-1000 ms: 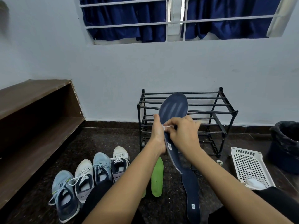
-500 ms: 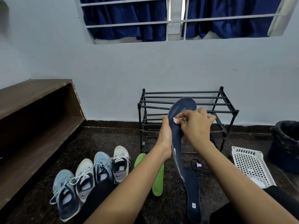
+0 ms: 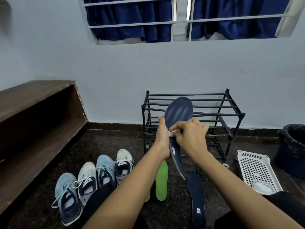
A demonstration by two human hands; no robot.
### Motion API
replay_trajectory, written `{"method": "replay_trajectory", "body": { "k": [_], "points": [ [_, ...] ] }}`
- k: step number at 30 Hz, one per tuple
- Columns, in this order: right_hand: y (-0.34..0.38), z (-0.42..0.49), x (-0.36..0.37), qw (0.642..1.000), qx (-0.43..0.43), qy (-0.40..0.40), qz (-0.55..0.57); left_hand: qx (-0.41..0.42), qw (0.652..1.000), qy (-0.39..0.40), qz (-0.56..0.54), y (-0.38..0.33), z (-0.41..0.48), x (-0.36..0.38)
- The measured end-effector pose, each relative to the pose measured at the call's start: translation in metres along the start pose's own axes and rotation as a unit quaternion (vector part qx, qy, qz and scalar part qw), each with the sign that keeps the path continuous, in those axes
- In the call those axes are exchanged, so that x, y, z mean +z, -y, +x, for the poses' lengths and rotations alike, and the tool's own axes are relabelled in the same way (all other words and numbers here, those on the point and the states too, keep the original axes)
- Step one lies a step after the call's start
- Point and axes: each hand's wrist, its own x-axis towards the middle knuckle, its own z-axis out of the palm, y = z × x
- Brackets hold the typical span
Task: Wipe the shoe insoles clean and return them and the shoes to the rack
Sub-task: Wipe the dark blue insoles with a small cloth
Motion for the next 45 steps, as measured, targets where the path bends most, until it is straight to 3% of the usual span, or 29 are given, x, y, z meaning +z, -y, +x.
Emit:
{"method": "replay_trajectory", "body": {
  "k": [13, 17, 24, 37, 40, 45],
  "points": [
    [-0.022, 0.024, -0.013, 0.995, 0.093, -0.039, 0.026, 0.005, 0.999, 0.038, -0.005, 0.018, -0.001, 0.010],
    [-0.014, 0.016, -0.007, 0.996, 0.067, -0.032, 0.050, -0.013, 0.999, 0.052, -0.011, 0.011, 0.000, 0.004],
    [0.004, -0.004, 0.001, 0.998, 0.014, 0.033, 0.044, -0.013, 1.000, -0.011, -0.009, 0.001, 0.002, -0.006],
    [-0.021, 0.023, -0.006, 0.995, 0.087, -0.046, -0.005, -0.015, 0.998, 0.052, -0.015, 0.018, -0.008, 0.009],
    [-0.023, 0.025, -0.006, 0.992, 0.108, -0.042, 0.041, -0.020, 0.998, 0.066, -0.013, 0.016, -0.013, 0.010],
    [-0.009, 0.011, 0.001, 0.997, 0.051, -0.024, 0.054, -0.024, 0.998, 0.044, -0.039, 0.005, -0.010, 0.001]
  ]
}}
